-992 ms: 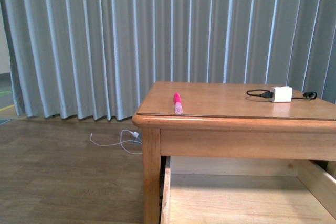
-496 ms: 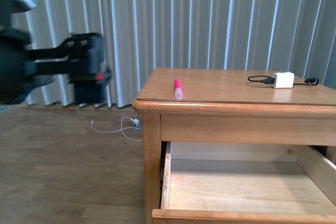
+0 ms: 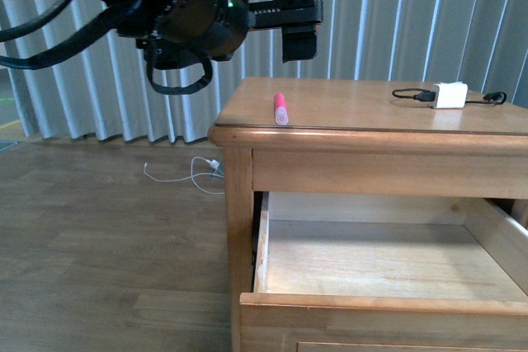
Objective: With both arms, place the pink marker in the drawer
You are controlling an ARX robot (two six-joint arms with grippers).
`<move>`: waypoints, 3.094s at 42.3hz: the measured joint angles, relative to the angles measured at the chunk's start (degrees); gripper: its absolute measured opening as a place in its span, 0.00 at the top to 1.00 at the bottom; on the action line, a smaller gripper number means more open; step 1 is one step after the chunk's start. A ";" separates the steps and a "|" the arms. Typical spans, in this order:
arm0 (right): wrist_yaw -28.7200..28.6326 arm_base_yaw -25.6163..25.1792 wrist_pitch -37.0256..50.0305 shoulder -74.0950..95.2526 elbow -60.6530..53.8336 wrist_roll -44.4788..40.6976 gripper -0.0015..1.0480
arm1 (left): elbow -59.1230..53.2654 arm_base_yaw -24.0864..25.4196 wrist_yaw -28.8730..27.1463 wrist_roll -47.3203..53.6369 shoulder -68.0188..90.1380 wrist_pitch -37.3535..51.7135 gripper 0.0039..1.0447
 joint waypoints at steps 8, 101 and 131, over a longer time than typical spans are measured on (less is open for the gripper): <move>0.00 0.00 0.00 0.00 0.00 -0.02 0.08 | 11.67 -0.87 -0.90 -1.51 9.49 -6.78 0.06; 0.00 0.00 0.00 0.00 0.00 -0.04 0.08 | -8.48 -10.01 17.49 19.78 9.90 -1.79 0.86; 0.00 0.00 0.00 0.00 0.00 -0.04 0.08 | -7.04 -10.97 8.61 16.92 14.93 2.27 0.43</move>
